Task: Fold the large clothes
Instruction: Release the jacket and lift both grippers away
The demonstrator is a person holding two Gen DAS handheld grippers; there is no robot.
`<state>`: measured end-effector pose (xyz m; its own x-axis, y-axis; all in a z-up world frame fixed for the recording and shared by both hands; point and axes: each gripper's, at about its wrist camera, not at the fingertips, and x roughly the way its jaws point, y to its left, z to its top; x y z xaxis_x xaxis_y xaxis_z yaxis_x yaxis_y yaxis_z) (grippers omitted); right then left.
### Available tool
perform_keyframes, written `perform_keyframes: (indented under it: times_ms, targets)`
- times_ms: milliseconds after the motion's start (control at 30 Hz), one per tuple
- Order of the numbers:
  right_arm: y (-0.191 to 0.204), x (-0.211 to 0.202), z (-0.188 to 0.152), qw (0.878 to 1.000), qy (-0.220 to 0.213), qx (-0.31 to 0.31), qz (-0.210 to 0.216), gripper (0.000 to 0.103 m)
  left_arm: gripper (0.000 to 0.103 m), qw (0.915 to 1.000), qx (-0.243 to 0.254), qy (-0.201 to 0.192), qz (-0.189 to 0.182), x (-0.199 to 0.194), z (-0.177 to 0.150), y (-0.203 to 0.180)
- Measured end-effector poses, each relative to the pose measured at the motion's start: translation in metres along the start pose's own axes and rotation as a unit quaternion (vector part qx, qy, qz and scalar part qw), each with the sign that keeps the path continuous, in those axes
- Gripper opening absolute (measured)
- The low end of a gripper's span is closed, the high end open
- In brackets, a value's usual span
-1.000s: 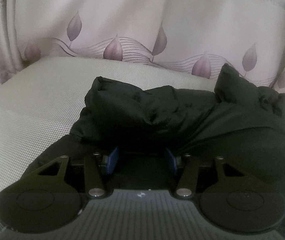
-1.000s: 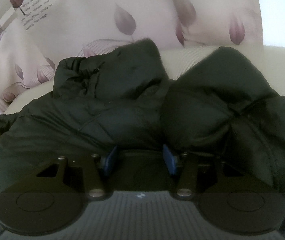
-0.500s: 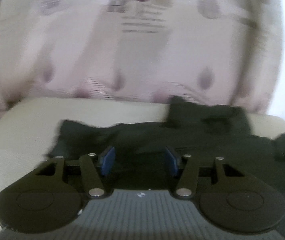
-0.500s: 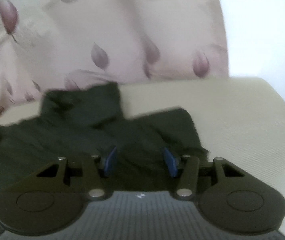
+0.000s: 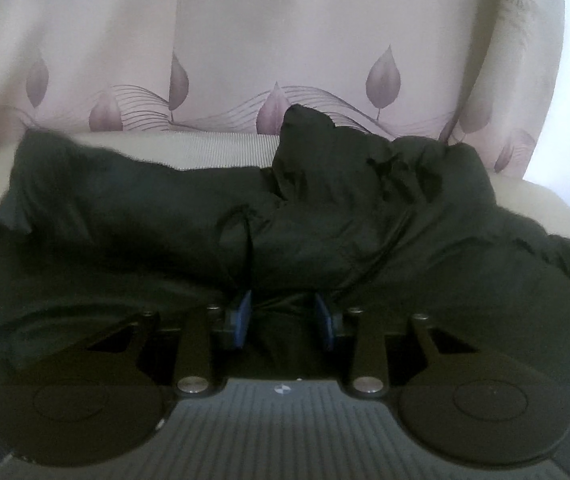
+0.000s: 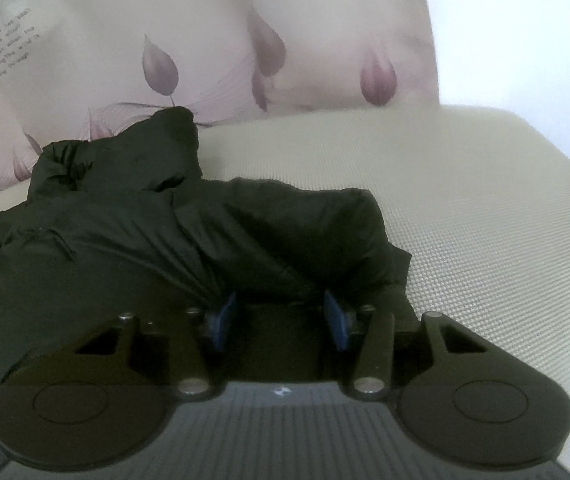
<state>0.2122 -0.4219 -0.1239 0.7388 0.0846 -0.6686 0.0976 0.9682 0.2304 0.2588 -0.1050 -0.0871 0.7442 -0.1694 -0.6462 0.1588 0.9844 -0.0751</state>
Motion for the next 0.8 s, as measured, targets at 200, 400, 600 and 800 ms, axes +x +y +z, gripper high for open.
perform_keyframes:
  times_ms: [200, 400, 600, 800]
  targets:
    - [-0.013, -0.017, 0.005, 0.999, -0.005, 0.039, 0.030, 0.048, 0.038, 0.9995, 0.021, -0.021, 0.003, -0.004, -0.002, -0.003]
    - [0.026, -0.097, 0.022, 0.992, -0.091, -0.019, 0.083, 0.050, 0.066, 0.9959, -0.022, -0.080, -0.035, -0.062, 0.017, 0.019]
    - [0.118, -0.094, 0.030, 0.981, -0.082, -0.103, 0.142, 0.050, 0.061, 0.9925, -0.063, -0.094, 0.045, -0.083, 0.045, 0.093]
    - [0.183, -0.044, 0.024, 0.979, -0.042, -0.137, 0.147, 0.049, 0.029, 0.9936, -0.098, -0.002, 0.057, -0.045, 0.030, 0.151]
